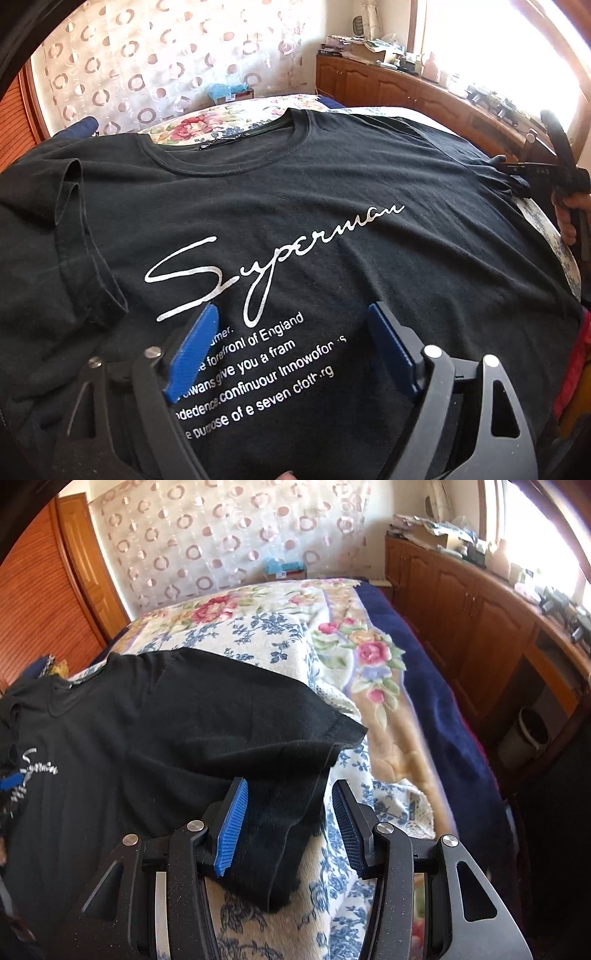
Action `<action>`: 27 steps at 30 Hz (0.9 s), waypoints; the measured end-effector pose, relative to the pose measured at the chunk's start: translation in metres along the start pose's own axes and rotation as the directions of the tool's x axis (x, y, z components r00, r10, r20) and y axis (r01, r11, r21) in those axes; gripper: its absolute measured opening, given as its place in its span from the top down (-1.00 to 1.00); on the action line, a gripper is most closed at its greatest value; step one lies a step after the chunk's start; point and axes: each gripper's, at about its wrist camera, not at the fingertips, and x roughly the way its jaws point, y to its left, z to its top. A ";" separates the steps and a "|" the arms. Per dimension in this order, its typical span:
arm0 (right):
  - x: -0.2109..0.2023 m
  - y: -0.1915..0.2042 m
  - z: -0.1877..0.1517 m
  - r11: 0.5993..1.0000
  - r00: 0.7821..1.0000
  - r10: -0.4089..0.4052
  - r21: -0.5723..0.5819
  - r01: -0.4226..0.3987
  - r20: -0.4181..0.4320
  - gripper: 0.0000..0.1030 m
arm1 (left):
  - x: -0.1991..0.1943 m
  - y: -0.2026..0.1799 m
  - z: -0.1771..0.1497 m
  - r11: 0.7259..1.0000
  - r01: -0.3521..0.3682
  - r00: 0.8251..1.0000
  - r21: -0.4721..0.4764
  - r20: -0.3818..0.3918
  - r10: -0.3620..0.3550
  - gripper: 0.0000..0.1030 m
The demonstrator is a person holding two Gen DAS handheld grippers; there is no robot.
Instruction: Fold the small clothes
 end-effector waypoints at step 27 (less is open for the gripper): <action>-0.054 0.139 0.032 0.937 0.974 0.155 -0.336 -0.093 0.164 0.92 | -0.070 0.010 -0.006 0.997 -0.010 0.985 -0.074 0.173 0.023 -0.96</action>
